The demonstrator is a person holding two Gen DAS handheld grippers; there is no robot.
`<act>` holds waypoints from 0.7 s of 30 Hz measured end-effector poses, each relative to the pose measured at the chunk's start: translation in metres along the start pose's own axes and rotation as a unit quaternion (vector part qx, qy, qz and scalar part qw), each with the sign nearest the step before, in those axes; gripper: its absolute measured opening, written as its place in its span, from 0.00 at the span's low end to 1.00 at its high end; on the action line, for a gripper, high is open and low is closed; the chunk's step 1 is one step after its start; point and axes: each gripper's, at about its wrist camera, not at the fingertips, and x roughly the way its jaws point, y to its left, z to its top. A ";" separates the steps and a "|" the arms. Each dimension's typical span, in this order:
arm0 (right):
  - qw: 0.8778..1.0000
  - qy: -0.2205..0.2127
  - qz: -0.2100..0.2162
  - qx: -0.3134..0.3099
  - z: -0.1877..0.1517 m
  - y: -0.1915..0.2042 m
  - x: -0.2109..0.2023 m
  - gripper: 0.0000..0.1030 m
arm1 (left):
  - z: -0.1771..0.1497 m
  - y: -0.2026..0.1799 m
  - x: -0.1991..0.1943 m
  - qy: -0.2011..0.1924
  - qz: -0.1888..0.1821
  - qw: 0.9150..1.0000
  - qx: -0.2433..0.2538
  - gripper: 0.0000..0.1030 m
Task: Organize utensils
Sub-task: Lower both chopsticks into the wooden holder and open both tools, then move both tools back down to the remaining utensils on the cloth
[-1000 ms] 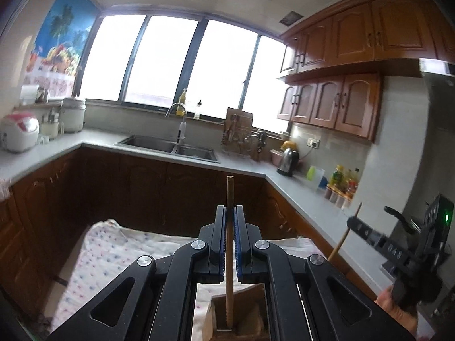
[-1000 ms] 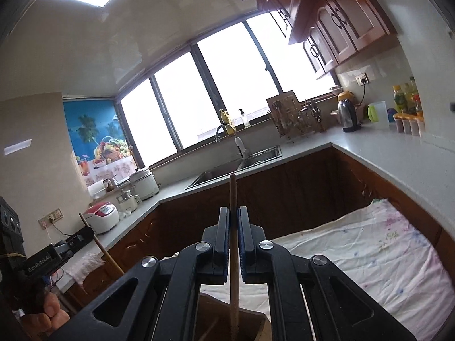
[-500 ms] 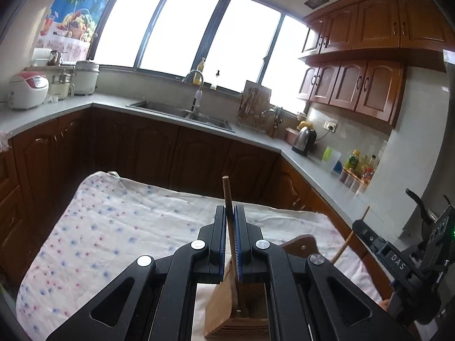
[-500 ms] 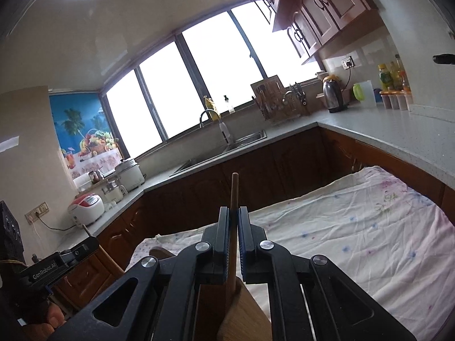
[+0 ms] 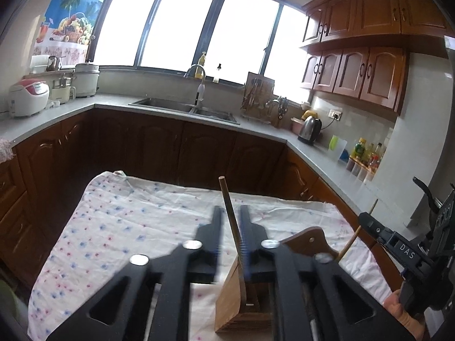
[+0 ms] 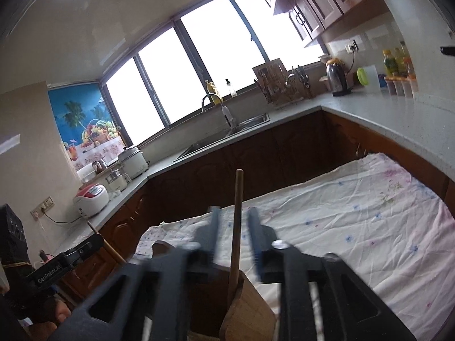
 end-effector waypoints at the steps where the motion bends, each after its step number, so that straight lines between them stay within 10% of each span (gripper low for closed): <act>1: 1.000 -0.001 0.003 0.005 -0.001 -0.001 -0.004 0.59 | 0.001 0.001 -0.005 -0.002 0.002 1.000 -0.002 0.40; 7: 0.999 -0.020 0.027 0.037 0.000 -0.013 -0.048 0.93 | -0.004 0.008 -0.044 -0.019 0.019 0.999 -0.017 0.81; 21: 1.000 0.016 0.001 0.011 -0.033 -0.030 -0.164 0.93 | -0.054 0.006 -0.142 0.028 0.018 0.999 -0.034 0.87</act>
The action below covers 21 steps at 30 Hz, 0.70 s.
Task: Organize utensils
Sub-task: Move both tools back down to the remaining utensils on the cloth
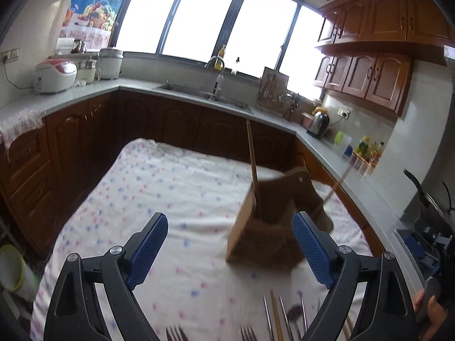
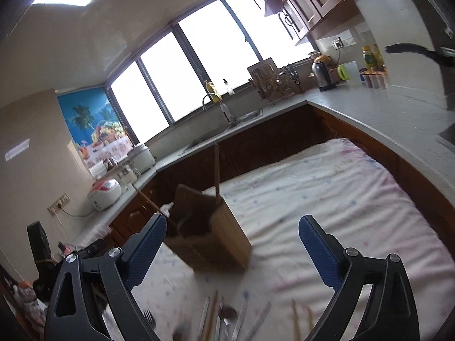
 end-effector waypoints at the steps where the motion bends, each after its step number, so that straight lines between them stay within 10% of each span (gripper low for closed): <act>1: 1.000 0.002 -0.003 -0.003 -0.004 -0.002 -0.007 0.93 | 0.000 0.000 -0.003 0.004 -0.001 1.000 -0.001 0.87; 21: 0.992 0.100 -0.072 -0.042 -0.086 -0.037 -0.057 0.93 | -0.047 -0.043 -0.054 0.084 -0.046 0.994 0.044 0.86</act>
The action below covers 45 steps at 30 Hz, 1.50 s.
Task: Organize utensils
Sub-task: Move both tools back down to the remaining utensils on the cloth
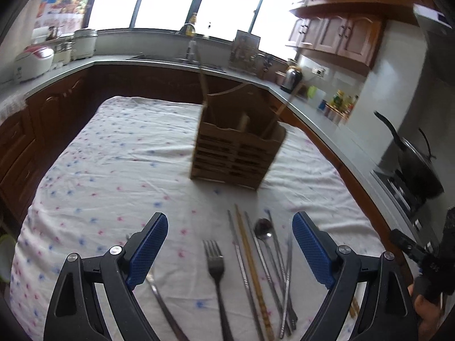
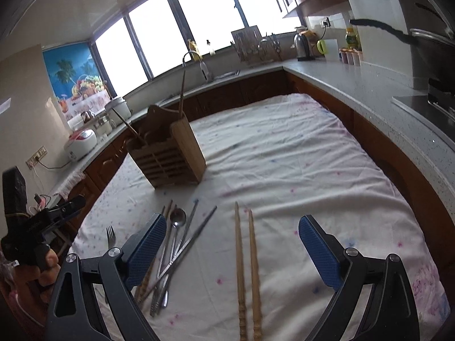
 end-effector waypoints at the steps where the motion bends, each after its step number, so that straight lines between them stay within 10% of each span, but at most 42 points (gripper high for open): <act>1: 1.000 0.006 -0.003 -0.001 -0.001 -0.001 0.002 0.92 | -0.001 -0.004 0.001 0.002 -0.004 1.000 0.006 0.86; 17: 0.996 0.090 0.006 0.010 -0.004 -0.025 0.054 0.36 | 0.005 -0.066 0.075 0.104 -0.051 0.988 0.105 0.59; 30: 0.991 0.136 0.006 -0.001 -0.006 -0.031 0.091 0.30 | 0.013 -0.105 0.184 0.204 -0.053 0.960 0.183 0.30; 45: 0.975 0.174 -0.055 -0.130 -0.012 -0.001 0.132 0.17 | 0.010 -0.113 0.226 0.243 -0.044 0.946 0.209 0.22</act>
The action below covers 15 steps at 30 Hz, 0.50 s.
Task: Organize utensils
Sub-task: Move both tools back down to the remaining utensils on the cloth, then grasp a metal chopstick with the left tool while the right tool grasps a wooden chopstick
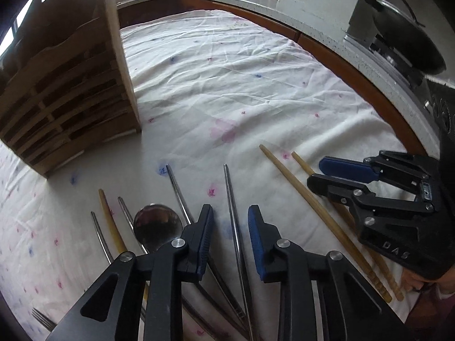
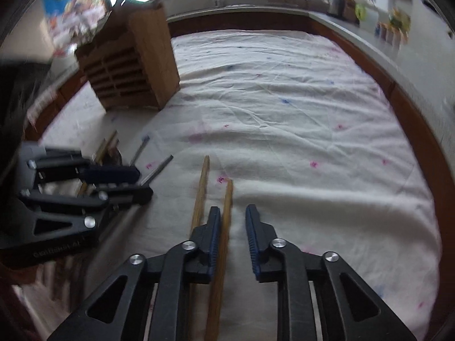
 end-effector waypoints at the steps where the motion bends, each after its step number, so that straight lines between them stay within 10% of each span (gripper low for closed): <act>1: 1.000 0.000 -0.002 -0.005 -0.001 0.001 -0.001 0.14 | -0.003 0.002 -0.004 0.001 0.007 1.000 0.005 0.18; 15: 0.991 -0.049 0.076 0.095 -0.004 -0.030 -0.050 0.06 | -0.015 -0.011 -0.034 -0.036 -0.015 0.999 -0.003 0.03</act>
